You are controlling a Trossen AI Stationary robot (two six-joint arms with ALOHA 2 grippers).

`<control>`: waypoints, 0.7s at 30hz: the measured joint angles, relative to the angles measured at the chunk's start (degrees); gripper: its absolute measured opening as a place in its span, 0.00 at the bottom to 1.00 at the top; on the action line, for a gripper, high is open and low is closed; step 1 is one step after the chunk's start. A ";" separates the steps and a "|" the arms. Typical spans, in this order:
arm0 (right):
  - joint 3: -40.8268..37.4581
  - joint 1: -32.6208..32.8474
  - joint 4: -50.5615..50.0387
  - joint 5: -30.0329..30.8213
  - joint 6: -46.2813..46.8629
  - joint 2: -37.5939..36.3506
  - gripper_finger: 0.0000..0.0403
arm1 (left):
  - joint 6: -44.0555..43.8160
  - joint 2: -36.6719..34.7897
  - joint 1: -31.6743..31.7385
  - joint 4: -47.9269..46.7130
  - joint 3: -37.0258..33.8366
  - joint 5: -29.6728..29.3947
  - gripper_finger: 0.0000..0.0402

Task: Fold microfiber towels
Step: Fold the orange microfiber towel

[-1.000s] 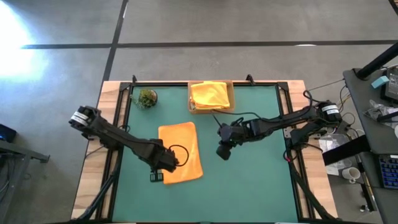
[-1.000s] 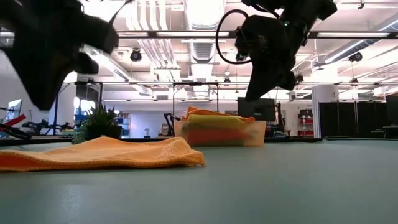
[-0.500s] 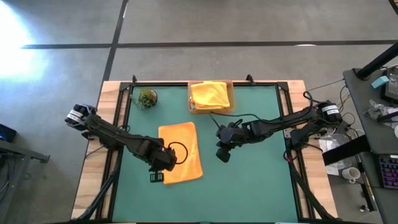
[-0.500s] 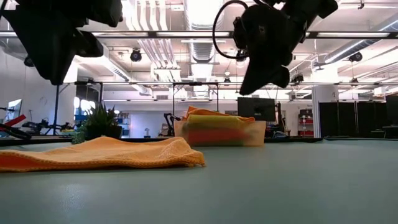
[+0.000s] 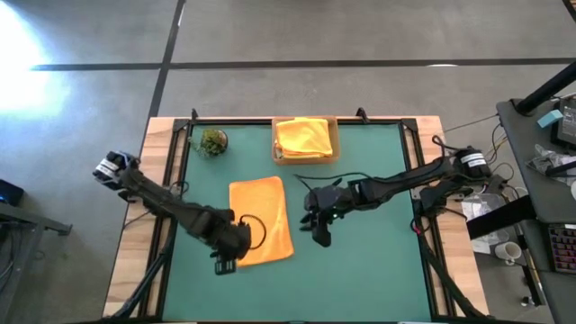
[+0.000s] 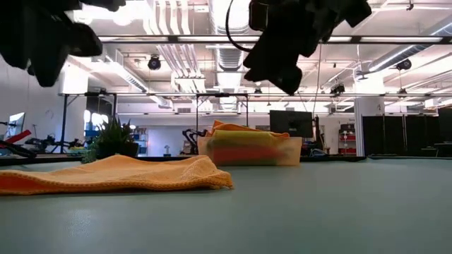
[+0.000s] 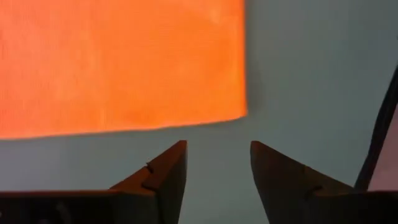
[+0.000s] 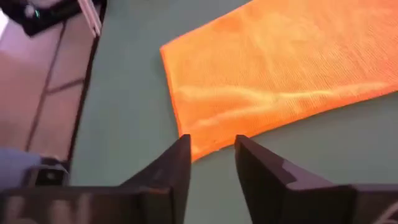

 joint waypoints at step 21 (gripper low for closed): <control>0.02 7.47 11.01 4.96 -36.30 11.67 0.45 | -3.47 13.26 -13.97 13.84 0.13 -13.01 0.40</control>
